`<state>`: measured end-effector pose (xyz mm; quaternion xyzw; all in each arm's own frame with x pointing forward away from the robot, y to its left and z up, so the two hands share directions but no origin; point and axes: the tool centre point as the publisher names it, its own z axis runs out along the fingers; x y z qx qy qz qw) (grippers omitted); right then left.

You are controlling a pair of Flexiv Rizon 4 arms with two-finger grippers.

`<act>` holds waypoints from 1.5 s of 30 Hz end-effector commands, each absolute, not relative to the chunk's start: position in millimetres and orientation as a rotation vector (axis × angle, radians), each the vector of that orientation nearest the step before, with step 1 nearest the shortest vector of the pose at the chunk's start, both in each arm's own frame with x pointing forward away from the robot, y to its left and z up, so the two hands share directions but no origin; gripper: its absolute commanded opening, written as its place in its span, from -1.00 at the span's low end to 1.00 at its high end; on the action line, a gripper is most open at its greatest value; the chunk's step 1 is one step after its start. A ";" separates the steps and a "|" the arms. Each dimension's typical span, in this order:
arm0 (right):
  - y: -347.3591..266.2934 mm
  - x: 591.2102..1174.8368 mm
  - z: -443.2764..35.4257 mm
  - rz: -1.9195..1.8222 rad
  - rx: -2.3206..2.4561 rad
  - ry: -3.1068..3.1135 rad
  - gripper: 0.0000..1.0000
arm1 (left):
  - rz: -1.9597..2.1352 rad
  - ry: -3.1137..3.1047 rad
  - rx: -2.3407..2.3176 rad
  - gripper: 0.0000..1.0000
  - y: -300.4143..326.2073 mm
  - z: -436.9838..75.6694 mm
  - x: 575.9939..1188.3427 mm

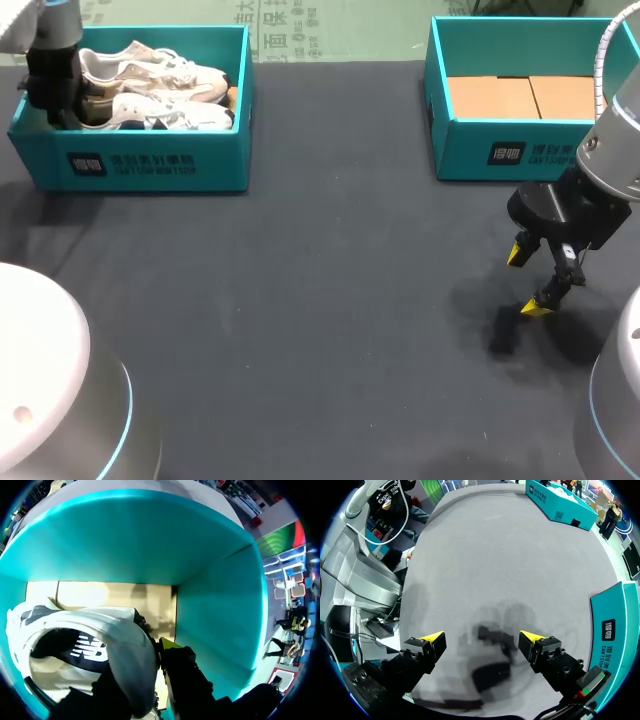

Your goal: Take the shoe out of the shoebox, open the shoe tongue, remove and reinsert the insole, then place the shoe into the shoebox

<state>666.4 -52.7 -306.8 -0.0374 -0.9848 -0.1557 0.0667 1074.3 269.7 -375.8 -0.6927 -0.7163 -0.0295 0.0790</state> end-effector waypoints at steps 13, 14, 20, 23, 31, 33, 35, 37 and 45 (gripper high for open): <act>-53.0 665.4 -306.9 -0.468 -0.113 -2.971 1.00 | -0.141 -2.150 -2.163 -1.00 270.4 -336.9 1074.2; -53.0 665.4 -306.9 -0.468 -0.113 -2.971 1.00 | -0.142 -2.151 -2.160 -1.00 270.4 -334.7 1074.9; -53.0 665.4 -306.9 -0.468 -0.113 -2.971 1.00 | -0.133 -2.157 -2.158 -1.00 278.5 -319.9 1082.4; -53.0 665.4 -306.9 -0.468 -0.113 -2.971 1.00 | -0.140 -2.173 -2.134 -1.00 283.5 -310.8 1086.7; -53.0 665.4 -306.9 -0.468 -0.113 -2.971 1.00 | -0.166 -2.202 -2.104 -1.00 284.9 -267.9 1087.5; -53.0 665.4 -306.9 -0.468 -0.113 -2.971 1.00 | -0.169 -2.203 -2.094 -1.00 283.8 -256.2 1087.1; -53.0 665.4 -306.9 -0.468 -0.113 -2.971 1.00 | -0.183 -2.206 -2.079 -1.00 282.7 -243.8 1085.9; -53.0 665.4 -306.9 -0.468 -0.113 -2.971 1.00 | -0.184 -2.203 -2.080 -1.00 282.2 -230.2 1083.9; -53.0 665.4 -306.9 -0.468 -0.113 -2.971 1.00 | -0.236 -2.182 -2.092 -1.00 277.0 -175.5 1063.8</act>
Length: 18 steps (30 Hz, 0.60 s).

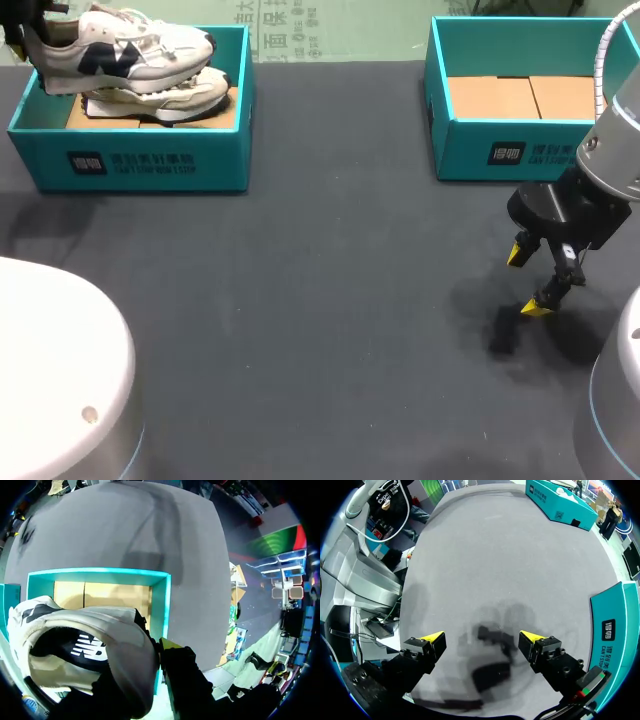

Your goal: Take the shoe out of the shoebox, open the shoe tongue, remove and reinsert the insole, then place the shoe into the shoebox

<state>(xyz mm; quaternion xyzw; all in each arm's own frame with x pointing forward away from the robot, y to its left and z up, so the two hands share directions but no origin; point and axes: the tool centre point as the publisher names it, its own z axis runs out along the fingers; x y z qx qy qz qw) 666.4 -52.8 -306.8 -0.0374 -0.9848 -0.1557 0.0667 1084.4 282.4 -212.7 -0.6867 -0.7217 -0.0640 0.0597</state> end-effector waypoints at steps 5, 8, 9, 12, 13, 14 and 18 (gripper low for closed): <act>-53.0 665.4 -306.9 -0.468 -0.113 -2.971 1.00 | -0.235 -2.159 -2.093 -1.00 270.9 -157.4 1037.1; -53.0 665.4 -306.9 -0.468 -0.113 -2.971 1.00 | -0.235 -2.129 -2.104 -1.00 266.6 -150.9 1021.6; -53.0 665.4 -306.9 -0.468 -0.113 -2.971 1.00 | -0.227 -2.128 -2.081 -1.00 264.3 -149.6 1017.5; -53.0 665.4 -306.9 -0.468 -0.113 -2.971 1.00 | -0.228 -2.149 -2.064 -1.00 259.8 -144.7 1002.2; -53.0 665.4 -306.9 -0.468 -0.113 -2.971 1.00 | -0.228 -2.149 -2.064 -1.00 259.8 -144.7 1002.2; -53.0 665.4 -306.9 -0.468 -0.113 -2.971 1.00 | -0.228 -2.149 -2.064 -1.00 259.8 -144.7 1002.2; -53.0 665.4 -306.9 -0.468 -0.113 -2.971 1.00 | -0.228 -2.149 -2.064 -1.00 259.8 -144.7 1002.2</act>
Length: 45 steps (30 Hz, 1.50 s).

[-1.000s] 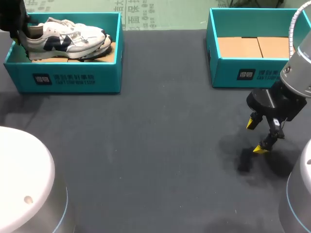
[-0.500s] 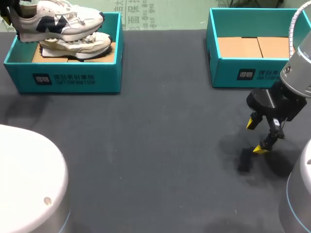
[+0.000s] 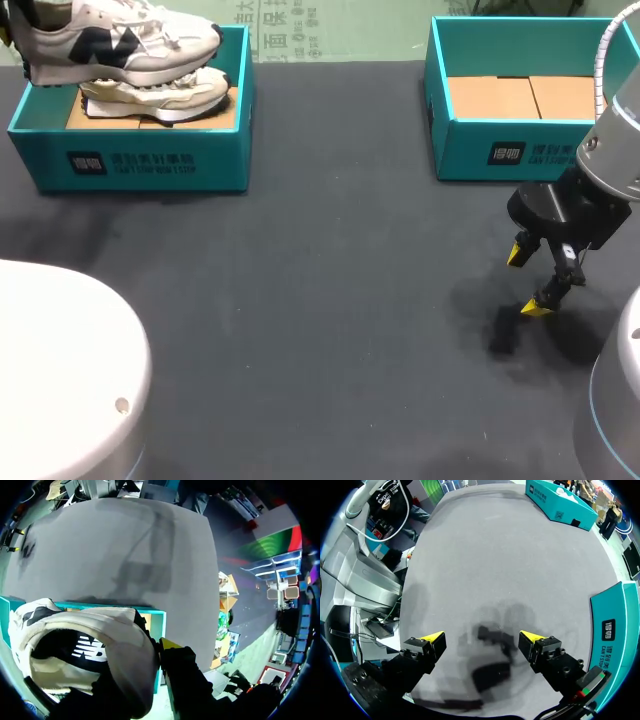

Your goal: Take the shoe out of the shoebox, open the shoe tongue, remove and reinsert the insole, then place the shoe into the shoebox

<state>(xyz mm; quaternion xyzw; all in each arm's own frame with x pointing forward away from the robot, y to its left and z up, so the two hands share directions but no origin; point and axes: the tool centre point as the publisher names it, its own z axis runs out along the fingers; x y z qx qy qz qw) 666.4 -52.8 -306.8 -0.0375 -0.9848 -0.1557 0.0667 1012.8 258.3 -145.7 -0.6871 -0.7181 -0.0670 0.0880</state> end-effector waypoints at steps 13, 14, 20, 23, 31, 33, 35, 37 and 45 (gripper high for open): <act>-53.0 665.4 -306.9 -0.468 -0.113 -2.971 1.00 | -0.161 -2.147 -2.126 -1.00 249.1 -145.6 969.2; -53.0 665.4 -306.9 -0.468 -0.113 -2.971 1.00 | -0.137 -2.145 -2.148 -1.00 244.8 -143.7 959.0; -53.0 665.4 -306.9 -0.468 -0.113 -2.971 1.00 | -0.131 -2.109 -2.214 -1.00 213.8 -129.3 898.1; -53.0 665.4 -306.9 -0.468 -0.113 -2.971 1.00 | -0.168 -2.090 -2.207 -1.00 200.3 -129.2 876.8; -53.0 665.4 -306.9 -0.468 -0.113 -2.971 1.00 | -0.107 -2.060 -2.183 -1.00 157.0 -146.8 820.7; -53.0 665.4 -306.9 -0.468 -0.113 -2.971 1.00 | -0.068 -2.045 -2.189 -1.00 152.1 -150.0 813.4; -53.0 665.4 -306.9 -0.468 -0.113 -2.971 1.00 | -0.068 -2.045 -2.189 -1.00 152.1 -150.0 813.4; -53.0 665.4 -306.9 -0.468 -0.113 -2.971 1.00 | -0.068 -2.045 -2.189 -1.00 152.1 -150.0 813.4; -53.0 665.4 -306.9 -0.468 -0.113 -2.971 1.00 | -0.068 -2.045 -2.189 -1.00 152.1 -150.0 813.4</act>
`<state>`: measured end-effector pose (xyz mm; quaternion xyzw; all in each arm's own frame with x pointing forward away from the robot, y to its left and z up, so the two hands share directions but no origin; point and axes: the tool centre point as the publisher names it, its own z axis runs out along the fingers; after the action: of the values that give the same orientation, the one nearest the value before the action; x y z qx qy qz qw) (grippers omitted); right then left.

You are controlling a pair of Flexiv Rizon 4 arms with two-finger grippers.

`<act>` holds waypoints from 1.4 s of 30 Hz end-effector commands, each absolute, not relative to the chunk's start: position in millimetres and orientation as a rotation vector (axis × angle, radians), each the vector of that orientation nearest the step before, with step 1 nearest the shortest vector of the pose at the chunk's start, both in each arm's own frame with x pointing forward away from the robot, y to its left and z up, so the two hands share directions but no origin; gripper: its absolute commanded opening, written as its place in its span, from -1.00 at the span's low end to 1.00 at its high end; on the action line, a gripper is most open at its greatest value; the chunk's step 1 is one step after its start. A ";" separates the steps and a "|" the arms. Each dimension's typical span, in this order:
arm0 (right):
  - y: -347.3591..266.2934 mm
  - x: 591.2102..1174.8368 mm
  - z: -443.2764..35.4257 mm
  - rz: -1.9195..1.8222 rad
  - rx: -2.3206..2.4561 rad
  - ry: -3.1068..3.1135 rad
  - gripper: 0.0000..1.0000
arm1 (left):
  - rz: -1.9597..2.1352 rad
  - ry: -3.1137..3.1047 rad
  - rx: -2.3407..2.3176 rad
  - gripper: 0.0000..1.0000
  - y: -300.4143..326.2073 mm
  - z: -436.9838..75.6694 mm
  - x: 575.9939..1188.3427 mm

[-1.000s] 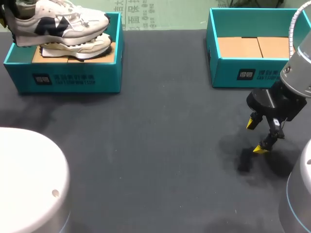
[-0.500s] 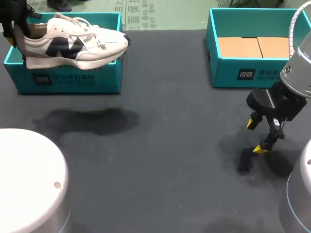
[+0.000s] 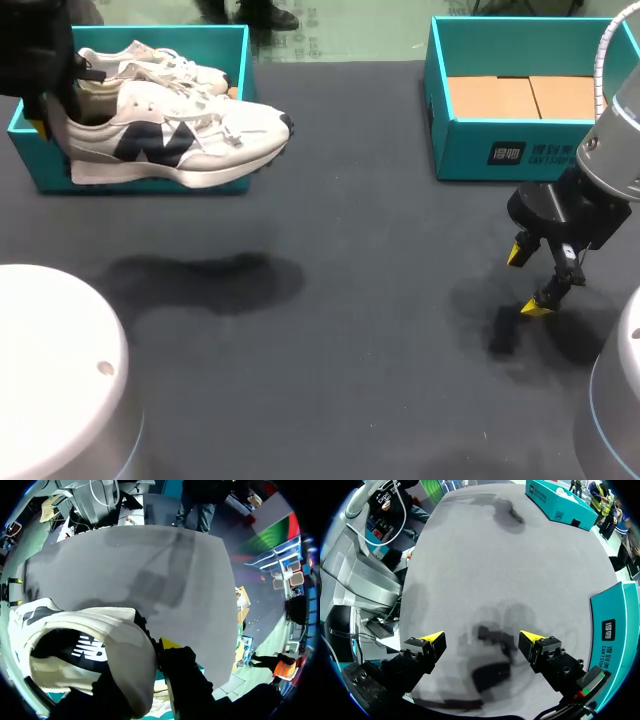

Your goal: Take the shoe out of the shoebox, open the shoe tongue, remove and reinsert the insole, then place the shoe into the shoebox

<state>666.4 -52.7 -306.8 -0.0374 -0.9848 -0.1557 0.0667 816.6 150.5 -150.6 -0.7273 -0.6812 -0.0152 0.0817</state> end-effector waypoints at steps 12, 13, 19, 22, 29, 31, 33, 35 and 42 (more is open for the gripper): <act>-53.0 665.4 -306.9 -0.468 -0.113 -2.971 1.00 | -0.088 -1.863 -2.234 -1.00 80.3 -204.9 741.1; -53.0 665.4 -306.9 -0.468 -0.113 -2.971 1.00 | -0.078 -1.851 -2.232 -1.00 74.8 -210.6 738.2; -53.0 665.4 -306.9 -0.468 -0.113 -2.971 1.00 | -0.080 -1.870 -2.173 -1.00 45.8 -236.9 728.7; -53.0 665.4 -306.9 -0.468 -0.113 -2.971 1.00 | -0.077 -1.852 -2.172 -1.00 32.0 -244.2 723.2; -53.0 665.4 -306.9 -0.468 -0.113 -2.971 1.00 | -0.113 -1.826 -2.182 -1.00 29.9 -242.5 721.5; -53.0 665.4 -306.9 -0.468 -0.113 -2.971 1.00 | -0.113 -1.826 -2.182 -1.00 29.9 -242.5 721.5; -53.0 665.4 -306.9 -0.468 -0.113 -2.971 1.00 | -0.113 -1.826 -2.182 -1.00 29.9 -242.5 721.5; -53.0 665.4 -306.9 -0.468 -0.113 -2.971 1.00 | -0.172 -1.812 -2.180 -1.00 21.4 -253.1 716.6; -53.0 665.4 -306.9 -0.468 -0.113 -2.971 1.00 | -0.177 -1.819 -2.138 -1.00 -18.2 -307.6 710.1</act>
<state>666.4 -52.8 -306.8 -0.0376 -0.9848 -0.1557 0.0667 705.8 7.4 -281.5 -0.7527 -0.6388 -0.0542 0.1497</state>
